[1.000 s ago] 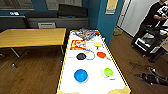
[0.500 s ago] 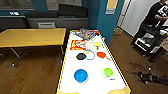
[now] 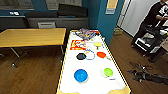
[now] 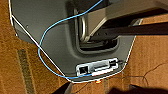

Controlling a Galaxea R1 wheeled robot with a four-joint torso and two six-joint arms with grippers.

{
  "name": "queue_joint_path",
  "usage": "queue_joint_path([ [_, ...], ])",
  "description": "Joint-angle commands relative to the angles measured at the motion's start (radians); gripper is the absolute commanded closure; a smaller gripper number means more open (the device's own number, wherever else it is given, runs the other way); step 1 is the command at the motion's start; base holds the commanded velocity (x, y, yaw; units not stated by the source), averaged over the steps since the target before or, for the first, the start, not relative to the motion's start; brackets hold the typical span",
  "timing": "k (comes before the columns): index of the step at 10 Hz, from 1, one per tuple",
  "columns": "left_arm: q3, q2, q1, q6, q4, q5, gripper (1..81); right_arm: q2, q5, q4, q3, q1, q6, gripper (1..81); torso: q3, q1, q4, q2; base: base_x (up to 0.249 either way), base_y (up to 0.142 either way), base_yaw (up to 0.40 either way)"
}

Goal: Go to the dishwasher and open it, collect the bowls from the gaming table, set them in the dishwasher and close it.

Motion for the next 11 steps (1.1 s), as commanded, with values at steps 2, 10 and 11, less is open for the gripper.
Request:
queue_joint_path([
  [2, 0.003, 0.004, -0.002, -0.002, -0.004, 0.062, 1.0, 0.028, -0.021, 0.008, -0.088, 0.161, 0.012, 1.0, 0.0, 0.0, 0.0, 0.0, 0.0, 0.0, 0.0],
  [10, 0.003, 0.007, -0.005, -0.004, -0.004, 0.066, 1.0, 0.146, -0.019, -0.002, -0.198, 0.198, 0.009, 1.0, -0.001, 0.0, 0.0, 0.0, 0.0, 0.0, 0.0],
  [11, 0.003, 0.007, -0.005, -0.004, -0.004, 0.066, 1.0, 0.167, -0.018, 0.012, -0.221, 0.195, 0.016, 1.0, -0.001, 0.0, 0.0, 0.0, 0.0, 0.0, 0.0],
])
